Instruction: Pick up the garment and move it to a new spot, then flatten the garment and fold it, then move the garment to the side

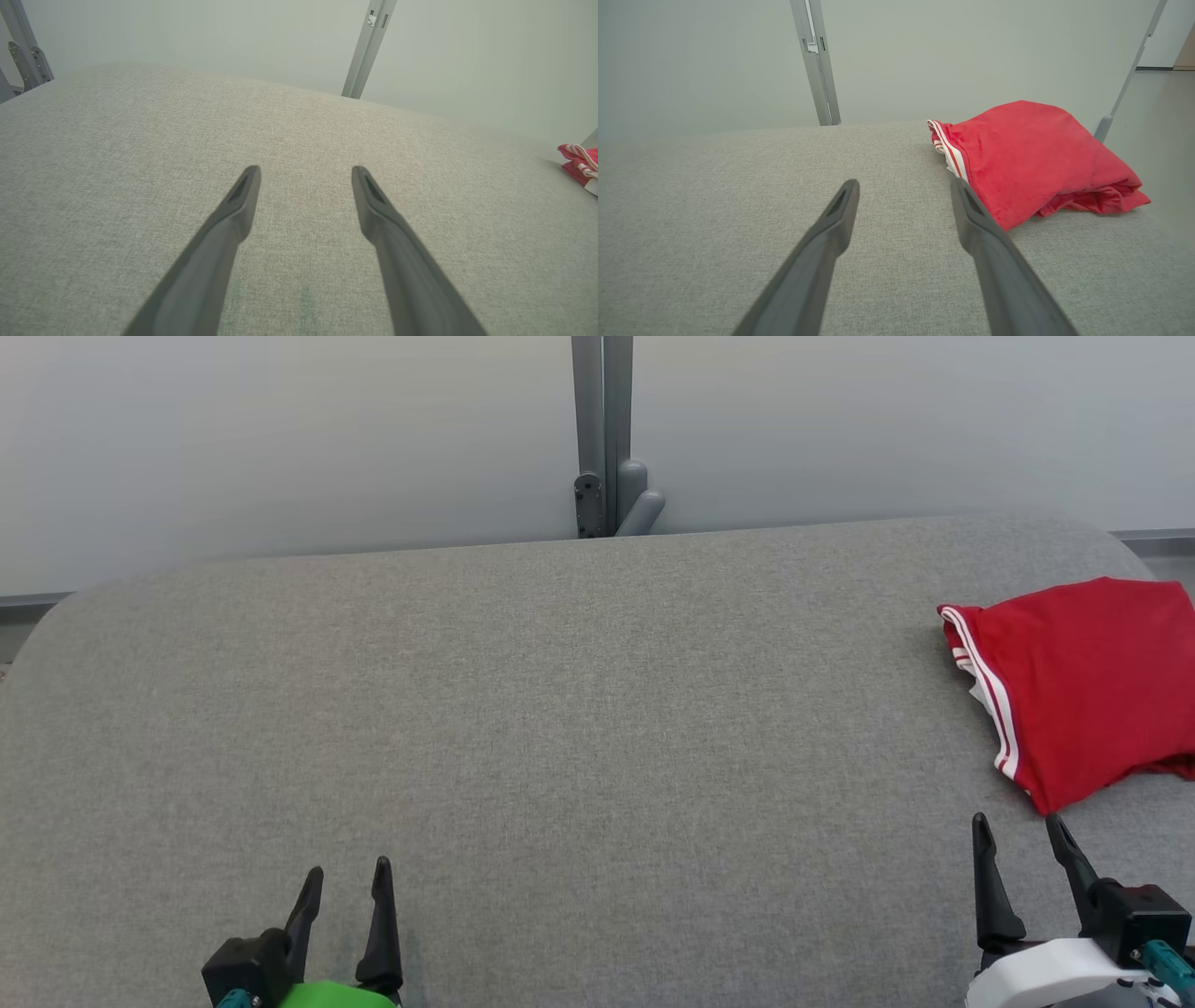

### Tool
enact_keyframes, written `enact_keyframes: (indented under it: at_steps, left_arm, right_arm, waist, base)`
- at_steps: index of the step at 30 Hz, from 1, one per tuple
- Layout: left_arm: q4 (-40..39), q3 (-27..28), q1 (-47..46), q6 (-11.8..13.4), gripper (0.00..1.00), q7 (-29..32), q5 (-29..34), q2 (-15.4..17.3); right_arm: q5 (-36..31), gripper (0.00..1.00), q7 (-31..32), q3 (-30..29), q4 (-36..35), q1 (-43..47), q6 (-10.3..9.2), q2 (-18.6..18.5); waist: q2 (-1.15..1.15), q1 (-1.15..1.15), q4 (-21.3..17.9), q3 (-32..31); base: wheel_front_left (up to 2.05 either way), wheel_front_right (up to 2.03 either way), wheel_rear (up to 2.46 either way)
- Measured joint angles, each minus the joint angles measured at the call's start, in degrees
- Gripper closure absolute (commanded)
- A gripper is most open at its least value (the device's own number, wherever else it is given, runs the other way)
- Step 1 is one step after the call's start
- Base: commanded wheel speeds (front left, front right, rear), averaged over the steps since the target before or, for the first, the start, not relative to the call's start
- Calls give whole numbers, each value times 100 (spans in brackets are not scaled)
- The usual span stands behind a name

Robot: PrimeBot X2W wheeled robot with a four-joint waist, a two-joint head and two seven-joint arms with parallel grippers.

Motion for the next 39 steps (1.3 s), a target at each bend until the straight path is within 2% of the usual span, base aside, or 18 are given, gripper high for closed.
enact_keyframes:
  at_steps: [11, 12, 19, 39]
  left_arm:
    - [1, 4, 2, 0, 0, 0, 0, -1]
    - [20, 2, 3, 0, 100, 0, 2, -1]
    - [319, 0, 135, 0, 100, 52, -77, -13]
    - [74, 282, 36, -77, 100, 584, -1915, -13]
  right_arm:
    - [-2, 0, 0, 10, -11, -1, 0, -3]
    - [-2, 100, 0, 14, 3, -1, 0, 0]
    - [91, 100, 77, 13, 347, 90, 1, 56]
    - [2323, 100, 591, 54, 323, -70, 0, 48]
  waist:
    - [0, 0, -2, 4]
    - [0, 0, -2, 4]
    - [0, 0, -3, 6]
    - [0, 0, -6, 25]
  base:
    - [0, 0, 0]
    - [0, 0, 0]
    - [0, 0, 0]
    - [0, 0, 0]
